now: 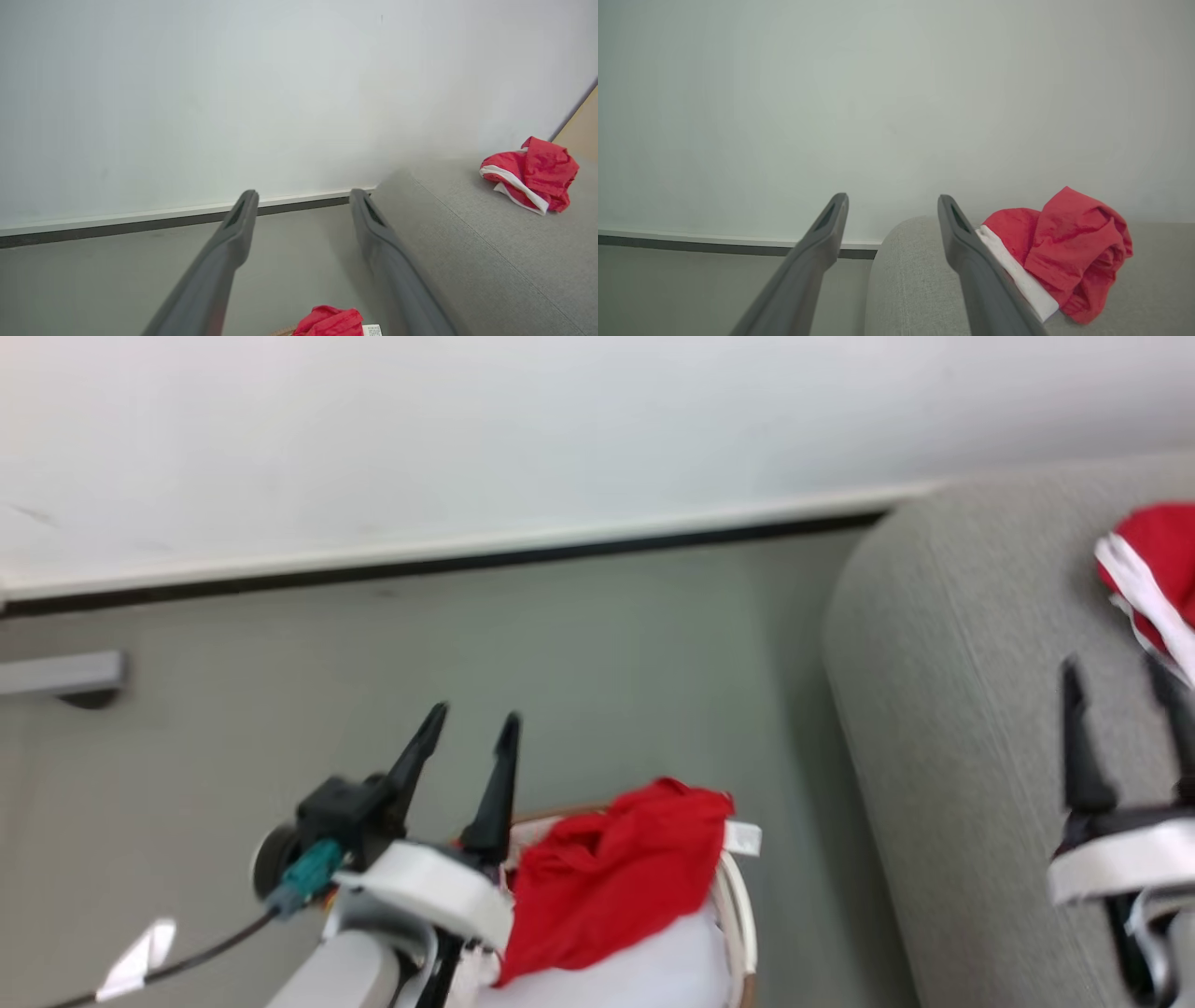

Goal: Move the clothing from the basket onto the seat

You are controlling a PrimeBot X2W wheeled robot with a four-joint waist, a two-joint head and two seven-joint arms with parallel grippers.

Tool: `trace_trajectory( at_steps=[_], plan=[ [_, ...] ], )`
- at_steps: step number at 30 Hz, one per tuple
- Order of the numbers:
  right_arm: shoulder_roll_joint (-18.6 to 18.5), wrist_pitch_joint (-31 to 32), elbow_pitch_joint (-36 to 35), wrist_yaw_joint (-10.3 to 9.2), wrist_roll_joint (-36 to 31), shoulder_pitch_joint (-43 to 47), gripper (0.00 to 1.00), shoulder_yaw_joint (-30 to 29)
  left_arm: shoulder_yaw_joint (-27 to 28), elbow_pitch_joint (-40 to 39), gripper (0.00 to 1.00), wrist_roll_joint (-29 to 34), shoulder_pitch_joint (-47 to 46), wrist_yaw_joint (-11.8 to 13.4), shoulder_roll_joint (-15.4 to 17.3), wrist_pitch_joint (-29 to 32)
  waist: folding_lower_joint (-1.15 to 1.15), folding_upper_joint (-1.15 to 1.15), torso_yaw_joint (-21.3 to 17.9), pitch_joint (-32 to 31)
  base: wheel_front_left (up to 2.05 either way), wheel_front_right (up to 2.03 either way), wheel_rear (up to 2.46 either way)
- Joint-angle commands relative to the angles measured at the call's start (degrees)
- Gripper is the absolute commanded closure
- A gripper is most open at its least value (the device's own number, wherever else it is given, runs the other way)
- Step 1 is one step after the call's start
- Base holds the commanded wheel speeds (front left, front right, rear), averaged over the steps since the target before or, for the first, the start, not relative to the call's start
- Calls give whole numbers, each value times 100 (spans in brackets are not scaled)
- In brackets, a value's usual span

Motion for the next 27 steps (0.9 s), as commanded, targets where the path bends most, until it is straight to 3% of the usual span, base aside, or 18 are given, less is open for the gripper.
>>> trace_trajectory(
  at_steps=[1, 12, 27],
  plan=[
    [42, -11, -49, -14, -68, 188, 0, 46, 37, 59, 0, -68, 184, 23, 19, -79, 2, 0, 318, -347, 0, 0, 0],
    [499, -11, 50, -14, -367, 1100, 0, 507, 548, 354, 0, 241, 1061, 178, -92, -314, 2, 0, 686, -982, 0, 0, 0],
    [759, -11, 142, -14, -277, 1707, 0, 601, 1555, 255, 0, 980, 1960, -316, -657, -316, 2, 0, 710, -1480, 0, 0, 0]
  ],
)
